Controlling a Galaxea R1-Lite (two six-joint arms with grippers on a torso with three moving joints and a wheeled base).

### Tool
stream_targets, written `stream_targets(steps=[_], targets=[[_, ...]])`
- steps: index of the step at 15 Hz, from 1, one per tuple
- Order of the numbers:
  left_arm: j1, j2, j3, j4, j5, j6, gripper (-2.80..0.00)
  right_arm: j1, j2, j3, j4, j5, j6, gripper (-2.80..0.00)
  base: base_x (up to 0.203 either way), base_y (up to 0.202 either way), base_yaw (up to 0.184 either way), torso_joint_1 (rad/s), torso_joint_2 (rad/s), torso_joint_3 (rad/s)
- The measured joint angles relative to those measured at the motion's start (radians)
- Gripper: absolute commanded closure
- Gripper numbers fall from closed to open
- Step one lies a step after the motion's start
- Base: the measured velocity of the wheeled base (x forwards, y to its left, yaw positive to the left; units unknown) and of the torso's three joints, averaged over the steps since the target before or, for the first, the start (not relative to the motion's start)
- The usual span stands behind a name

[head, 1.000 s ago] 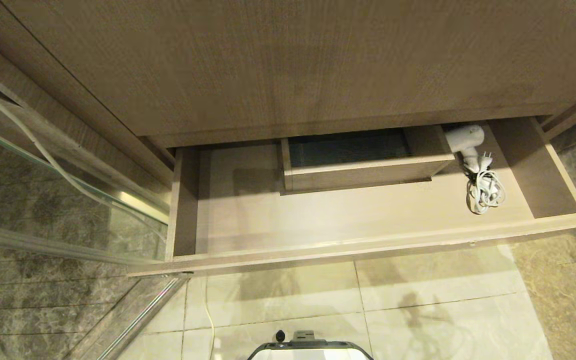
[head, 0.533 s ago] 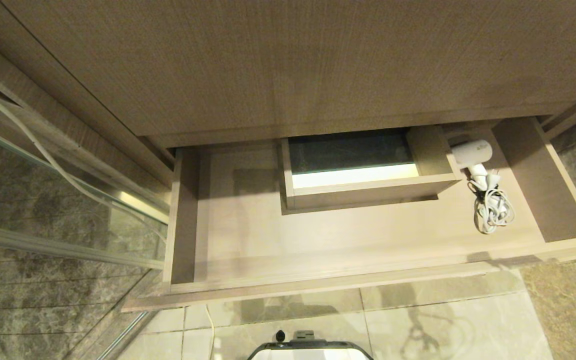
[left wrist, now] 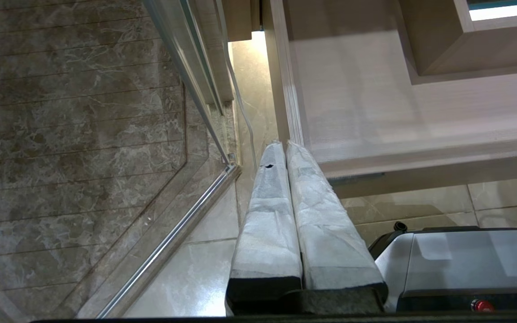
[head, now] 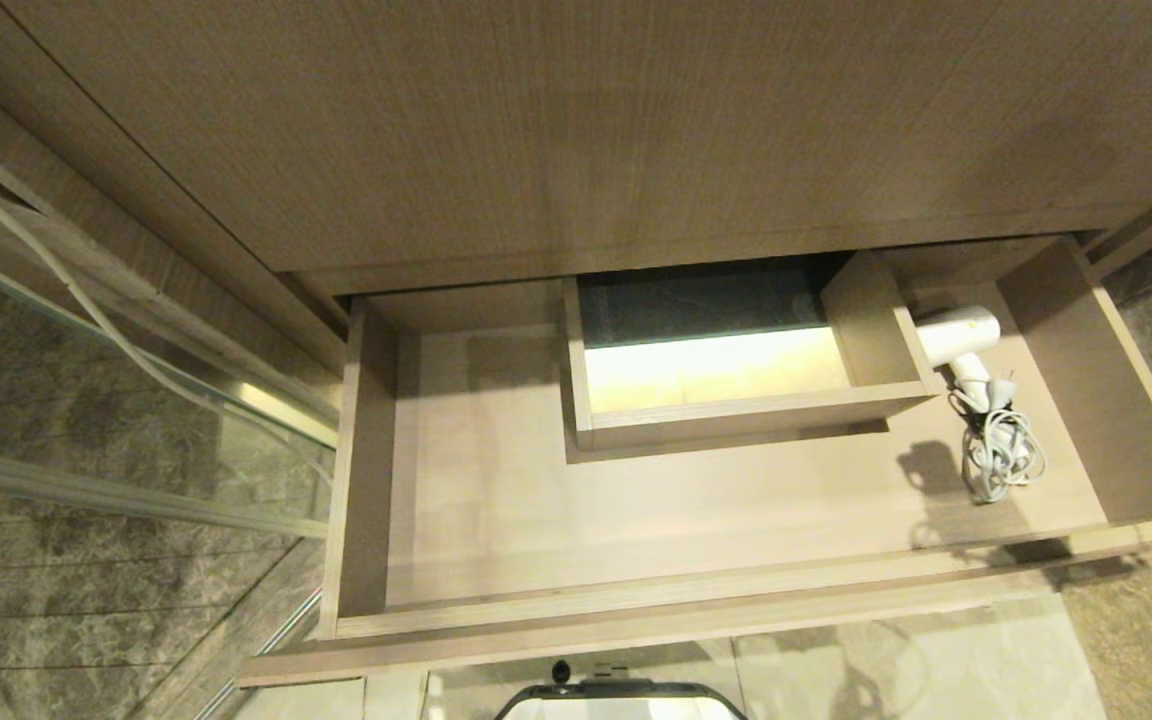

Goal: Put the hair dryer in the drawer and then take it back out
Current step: Take the hairdryer out

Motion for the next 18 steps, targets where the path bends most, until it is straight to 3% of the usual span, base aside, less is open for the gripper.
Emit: stream_targets(steps=[3, 8, 13, 15, 18], targets=[[0.000, 0.000, 0.000, 0.001, 0.000, 0.000, 0.00, -0.002, 0.164, -0.085, -0.017, -0.042, 0.008, -2.80, 0.000, 0.000, 0.000, 0.000, 0.00, 0.000], [0.000, 0.000, 0.000, 0.001, -0.001, 0.000, 0.00, -0.001, 0.395, -0.215, -0.035, -0.041, 0.041, -2.80, 0.000, 0.000, 0.000, 0.000, 0.00, 0.000], [0.000, 0.000, 0.000, 0.001, 0.000, 0.000, 0.00, 0.000, 0.589, -0.355, -0.119, 0.028, 0.138, -2.80, 0.000, 0.000, 0.000, 0.000, 0.00, 0.000], [0.000, 0.000, 0.000, 0.001, 0.000, 0.000, 0.00, 0.000, 0.645, -0.392, -0.156, 0.093, 0.192, -2.80, 0.000, 0.000, 0.000, 0.000, 0.00, 0.000], [0.000, 0.000, 0.000, 0.001, 0.000, 0.000, 0.00, 0.000, 0.709, -0.439, -0.169, 0.138, 0.205, -2.80, 0.000, 0.000, 0.000, 0.000, 0.00, 0.000]])
